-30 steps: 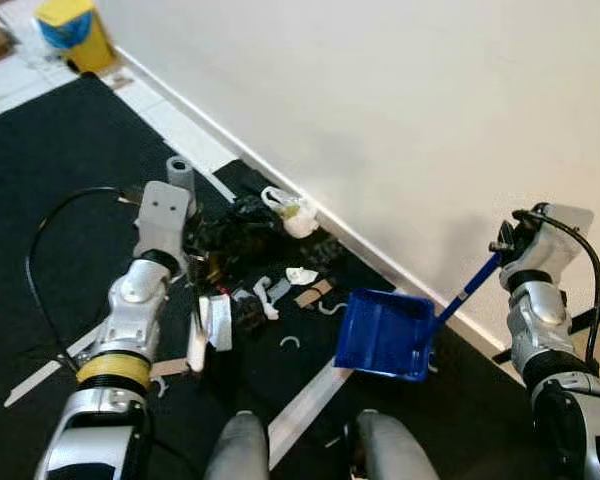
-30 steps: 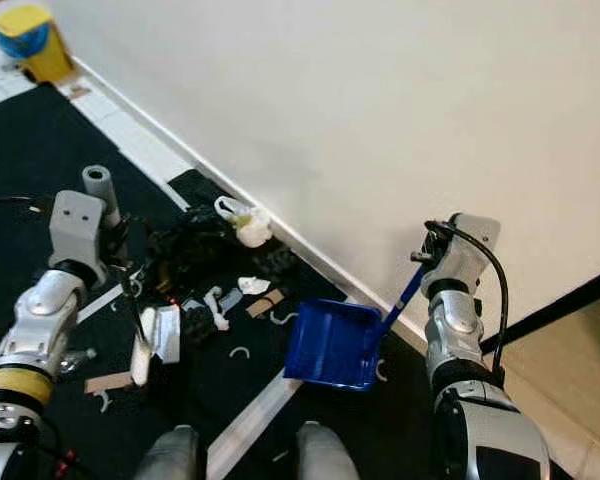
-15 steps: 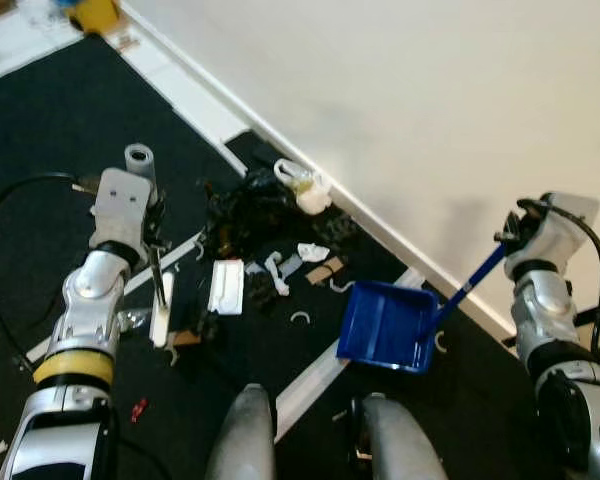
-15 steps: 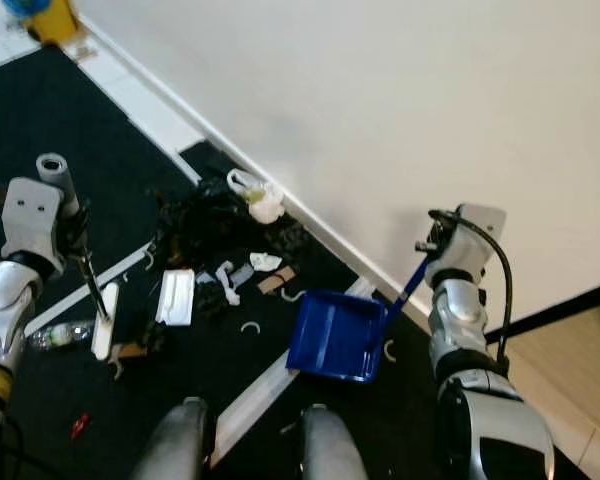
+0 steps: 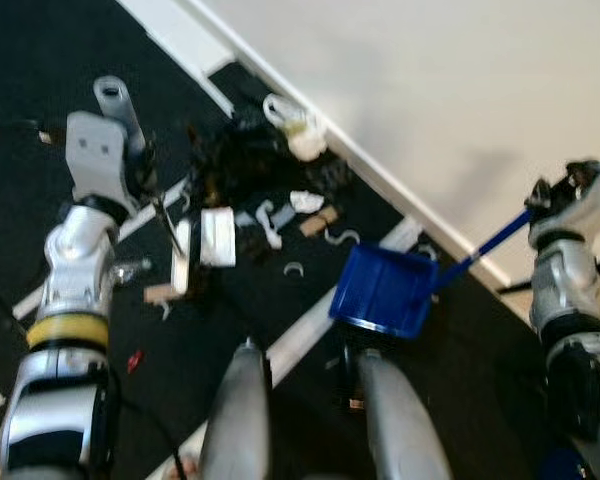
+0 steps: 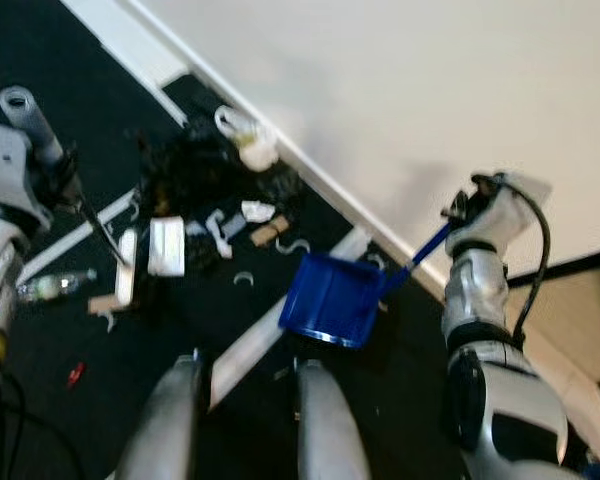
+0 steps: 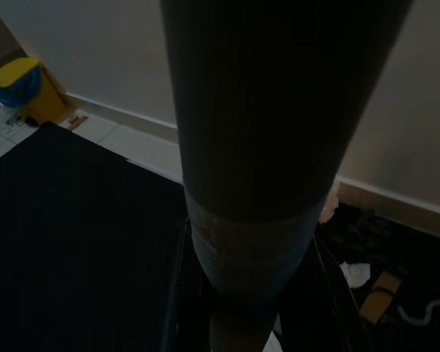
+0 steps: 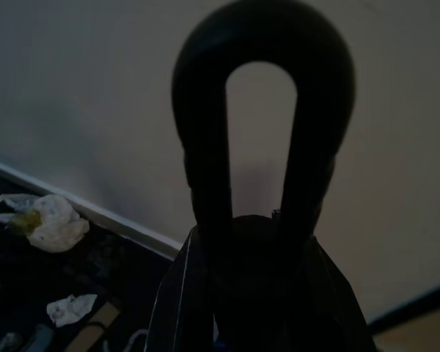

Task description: Sweep floor

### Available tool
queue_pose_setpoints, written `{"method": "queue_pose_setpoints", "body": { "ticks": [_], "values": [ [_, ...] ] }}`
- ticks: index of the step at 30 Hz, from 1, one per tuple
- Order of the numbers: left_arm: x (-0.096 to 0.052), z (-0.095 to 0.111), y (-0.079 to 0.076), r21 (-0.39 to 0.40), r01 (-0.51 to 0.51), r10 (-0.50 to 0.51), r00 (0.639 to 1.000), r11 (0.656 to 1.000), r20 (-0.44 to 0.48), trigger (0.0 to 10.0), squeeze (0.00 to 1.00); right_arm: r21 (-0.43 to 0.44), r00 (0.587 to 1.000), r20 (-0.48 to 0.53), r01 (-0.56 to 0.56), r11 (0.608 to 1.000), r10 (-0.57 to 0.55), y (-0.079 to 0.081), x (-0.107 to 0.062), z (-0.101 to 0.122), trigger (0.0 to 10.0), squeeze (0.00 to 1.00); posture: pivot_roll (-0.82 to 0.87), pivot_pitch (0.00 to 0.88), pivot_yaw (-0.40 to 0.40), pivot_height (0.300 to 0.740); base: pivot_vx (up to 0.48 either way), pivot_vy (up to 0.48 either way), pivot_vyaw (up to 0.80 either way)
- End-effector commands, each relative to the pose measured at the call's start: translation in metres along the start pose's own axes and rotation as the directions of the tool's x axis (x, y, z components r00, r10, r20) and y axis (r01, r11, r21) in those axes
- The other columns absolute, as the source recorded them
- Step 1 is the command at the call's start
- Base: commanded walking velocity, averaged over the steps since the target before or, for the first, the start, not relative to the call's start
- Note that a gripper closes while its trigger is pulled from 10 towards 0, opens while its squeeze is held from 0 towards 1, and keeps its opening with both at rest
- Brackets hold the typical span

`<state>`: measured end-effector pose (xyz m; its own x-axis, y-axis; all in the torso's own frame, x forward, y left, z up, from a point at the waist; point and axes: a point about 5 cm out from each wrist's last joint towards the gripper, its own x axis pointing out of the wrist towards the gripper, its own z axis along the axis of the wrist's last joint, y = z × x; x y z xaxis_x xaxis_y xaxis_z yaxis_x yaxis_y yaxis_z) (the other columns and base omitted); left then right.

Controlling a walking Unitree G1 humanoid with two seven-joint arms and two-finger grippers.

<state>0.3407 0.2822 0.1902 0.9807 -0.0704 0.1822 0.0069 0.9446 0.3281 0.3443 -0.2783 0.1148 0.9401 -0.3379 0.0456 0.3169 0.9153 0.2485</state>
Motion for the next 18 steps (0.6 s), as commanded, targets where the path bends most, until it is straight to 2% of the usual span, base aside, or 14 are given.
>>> {"method": "queue_pose_setpoints", "body": {
  "ticks": [1,3,4,6,11,14,18],
  "values": [
    [-0.003,0.0,0.011,0.027,-0.009,0.009,1.0,1.0,-0.003,10.0,0.0,0.085,0.997,-0.065,-0.043,0.995,0.048,0.011,-0.006,-0.018,10.0,0.0,0.16,0.449,-0.066,0.74,0.0,0.0,0.0],
    [-0.001,-0.003,0.008,0.054,0.027,-0.026,0.999,0.998,-0.028,10.0,0.0,0.124,0.988,-0.075,-0.127,0.984,0.137,0.027,-0.011,-0.027,10.0,0.0,0.16,0.454,-0.068,0.74,0.0,0.0,0.0],
    [-0.001,-0.003,0.008,0.054,0.027,-0.026,0.999,0.998,-0.028,10.0,0.0,0.124,0.988,-0.075,-0.127,0.984,0.137,0.027,-0.011,-0.027,10.0,0.0,0.16,0.454,-0.068,0.74,0.0,0.0,0.0],
    [0.0,-0.007,0.006,0.074,0.057,-0.053,0.997,0.996,-0.052,10.0,0.0,0.158,0.976,-0.078,-0.19,0.969,0.204,0.038,-0.015,-0.033,10.0,0.0,0.16,0.457,-0.07,0.74,0.0,0.0,0.0],
    [0.001,-0.01,0.004,0.082,0.067,-0.062,0.996,0.994,-0.063,10.0,0.0,0.199,0.962,-0.076,-0.242,0.95,0.261,0.048,-0.019,-0.039,10.0,0.0,0.15,0.458,-0.07,0.74,0.0,0.0,0.0],
    [0.003,-0.01,0.003,0.087,0.077,-0.072,0.995,0.993,-0.063,10.0,0.0,0.248,0.945,-0.062,-0.296,0.922,0.32,0.059,-0.022,-0.041,10.0,0.0,0.15,0.458,-0.07,0.74,0.0,0.0,0.0],
    [0.004,-0.01,0.002,0.087,0.083,-0.078,0.995,0.993,-0.062,10.0,0.0,0.262,0.935,-0.055,-0.325,0.909,0.35,0.064,-0.022,-0.041,10.0,0.0,0.15,0.458,-0.07,0.74,0.0,0.0,0.0]
  ]
}}
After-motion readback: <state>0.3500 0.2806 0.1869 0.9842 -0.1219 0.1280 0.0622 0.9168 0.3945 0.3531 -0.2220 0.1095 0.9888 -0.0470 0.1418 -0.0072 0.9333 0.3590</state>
